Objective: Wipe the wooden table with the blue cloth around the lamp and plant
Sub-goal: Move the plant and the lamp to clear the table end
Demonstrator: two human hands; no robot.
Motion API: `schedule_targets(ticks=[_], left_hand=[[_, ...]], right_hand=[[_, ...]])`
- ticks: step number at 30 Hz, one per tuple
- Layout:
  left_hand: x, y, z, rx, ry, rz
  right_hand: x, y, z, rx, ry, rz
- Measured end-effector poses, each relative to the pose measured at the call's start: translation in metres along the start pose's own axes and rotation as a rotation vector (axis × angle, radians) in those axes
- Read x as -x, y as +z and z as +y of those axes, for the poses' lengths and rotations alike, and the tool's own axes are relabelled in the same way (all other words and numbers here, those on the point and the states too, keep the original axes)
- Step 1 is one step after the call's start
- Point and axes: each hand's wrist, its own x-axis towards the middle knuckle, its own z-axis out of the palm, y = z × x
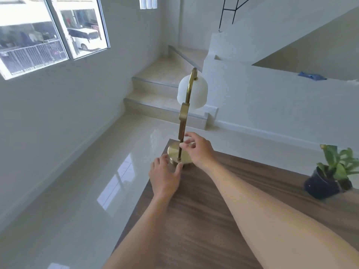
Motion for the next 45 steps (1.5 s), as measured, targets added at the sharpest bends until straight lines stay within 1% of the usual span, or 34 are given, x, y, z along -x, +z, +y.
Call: schedule_targets(ticks=[7,10,12,16,21,29,34,39,45], left_hand=[[-0.007,0.016,-0.007,-0.173,0.009,-0.051],[-0.009,0.02,-0.006,-0.209,-0.001,-0.048],[-0.008,0.022,-0.001,-0.209,-0.018,-0.036],[0.001,0.029,0.017,-0.202,-0.023,-0.041],[0.024,0.049,0.055,-0.185,0.008,-0.113],[0.085,0.111,0.128,-0.091,0.075,-0.244],[0.122,0.146,0.165,-0.049,0.116,-0.299],[0.145,0.168,0.183,-0.061,0.134,-0.306],[0.16,0.187,0.188,-0.13,0.141,-0.306]], right_hand=[[-0.011,0.007,-0.004,0.183,-0.013,0.052],[-0.011,0.004,-0.006,0.253,-0.031,0.077],[-0.01,-0.002,-0.006,0.248,-0.021,0.088],[-0.004,-0.029,-0.003,0.201,0.022,0.1],[0.015,-0.073,0.012,0.211,0.052,0.112],[0.062,-0.162,0.063,0.294,0.203,0.174],[0.087,-0.208,0.094,0.332,0.262,0.203],[0.102,-0.231,0.12,0.288,0.296,0.224],[0.111,-0.236,0.145,0.271,0.327,0.248]])
